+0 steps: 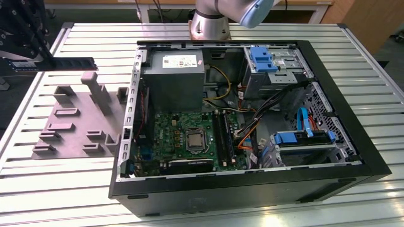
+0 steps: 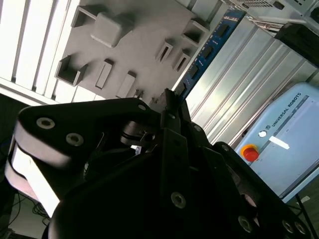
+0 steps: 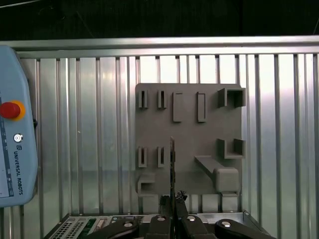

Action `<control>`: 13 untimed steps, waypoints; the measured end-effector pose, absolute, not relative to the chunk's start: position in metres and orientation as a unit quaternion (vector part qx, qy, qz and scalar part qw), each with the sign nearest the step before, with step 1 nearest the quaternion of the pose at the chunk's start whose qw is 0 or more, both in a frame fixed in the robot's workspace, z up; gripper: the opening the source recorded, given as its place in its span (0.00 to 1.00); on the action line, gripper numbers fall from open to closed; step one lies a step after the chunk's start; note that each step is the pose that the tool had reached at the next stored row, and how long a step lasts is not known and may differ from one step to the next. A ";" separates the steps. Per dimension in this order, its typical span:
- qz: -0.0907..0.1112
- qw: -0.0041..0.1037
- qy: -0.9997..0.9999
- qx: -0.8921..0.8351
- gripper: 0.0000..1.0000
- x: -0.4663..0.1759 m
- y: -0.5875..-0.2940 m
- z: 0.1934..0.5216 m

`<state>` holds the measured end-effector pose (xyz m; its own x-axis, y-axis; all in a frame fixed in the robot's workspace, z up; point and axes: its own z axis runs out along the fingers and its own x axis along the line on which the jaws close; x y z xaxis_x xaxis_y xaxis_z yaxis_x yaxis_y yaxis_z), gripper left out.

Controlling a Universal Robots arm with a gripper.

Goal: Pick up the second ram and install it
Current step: 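Pick up the second ram and move it above second insertion slot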

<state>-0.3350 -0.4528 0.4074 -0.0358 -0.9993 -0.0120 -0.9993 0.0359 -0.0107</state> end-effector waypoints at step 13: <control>0.000 0.008 0.720 -0.694 0.14 -0.320 -0.453 0.407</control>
<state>-0.3200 -0.4528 0.4074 -0.0358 -0.9993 -0.0121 -0.9993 0.0359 -0.0107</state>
